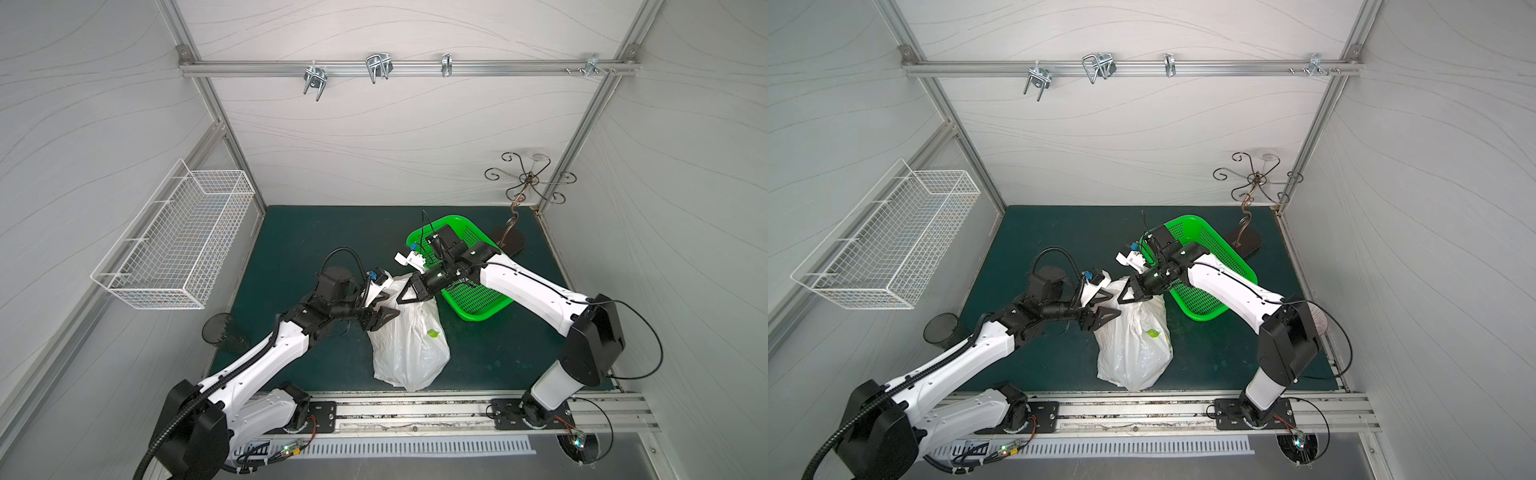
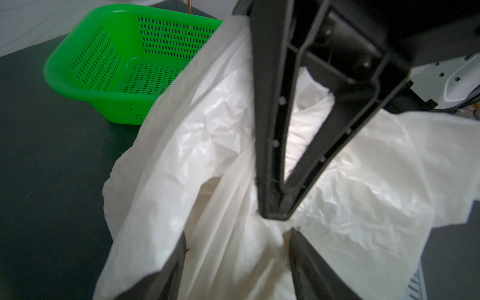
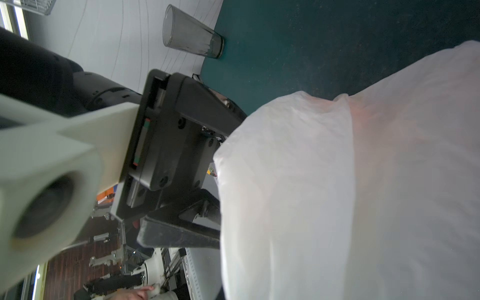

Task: Place the pineapple into a plastic bag & tie a knot
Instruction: Cross the plastic bag at the center of the board.

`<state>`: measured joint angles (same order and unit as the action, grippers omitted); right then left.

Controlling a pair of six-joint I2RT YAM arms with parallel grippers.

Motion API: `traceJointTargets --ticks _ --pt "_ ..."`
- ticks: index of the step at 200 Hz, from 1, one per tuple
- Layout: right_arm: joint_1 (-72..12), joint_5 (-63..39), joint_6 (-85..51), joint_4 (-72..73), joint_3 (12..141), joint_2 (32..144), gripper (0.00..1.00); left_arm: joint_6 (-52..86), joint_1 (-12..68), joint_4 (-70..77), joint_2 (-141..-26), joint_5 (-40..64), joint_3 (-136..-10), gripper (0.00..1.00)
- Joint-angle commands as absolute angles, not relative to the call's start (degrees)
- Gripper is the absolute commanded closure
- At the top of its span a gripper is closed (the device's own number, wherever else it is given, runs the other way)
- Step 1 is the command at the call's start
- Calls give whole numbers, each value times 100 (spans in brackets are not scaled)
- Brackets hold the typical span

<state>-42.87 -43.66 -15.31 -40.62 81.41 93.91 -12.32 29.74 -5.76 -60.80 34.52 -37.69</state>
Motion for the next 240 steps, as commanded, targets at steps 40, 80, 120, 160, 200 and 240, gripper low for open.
traceJointTargets --ticks 40,80,120,160,200,240 --pt "-4263 -5011 -1059 -3841 8506 9368 100 -1408 2920 -235 -5995 3440 -3831 35" --pt "-4269 -4646 -1280 -3805 8455 9444 100 -1319 2927 188 -6327 3647 -3681 63" --pt "-4263 -4298 -1525 -3687 8392 9375 87 -1343 2925 115 -6313 3820 -3647 100" --pt "-4261 -3875 -2268 -3357 8089 9171 66 -1411 2936 -97 -6108 3933 -3570 100" --pt "-4263 -3615 -3042 -2834 7779 8993 60 -1532 2984 -245 -5991 4013 -3542 100" --pt "-4263 -3307 -3604 -2491 7660 8942 62 -1843 3104 -530 -5969 4186 -3585 100"
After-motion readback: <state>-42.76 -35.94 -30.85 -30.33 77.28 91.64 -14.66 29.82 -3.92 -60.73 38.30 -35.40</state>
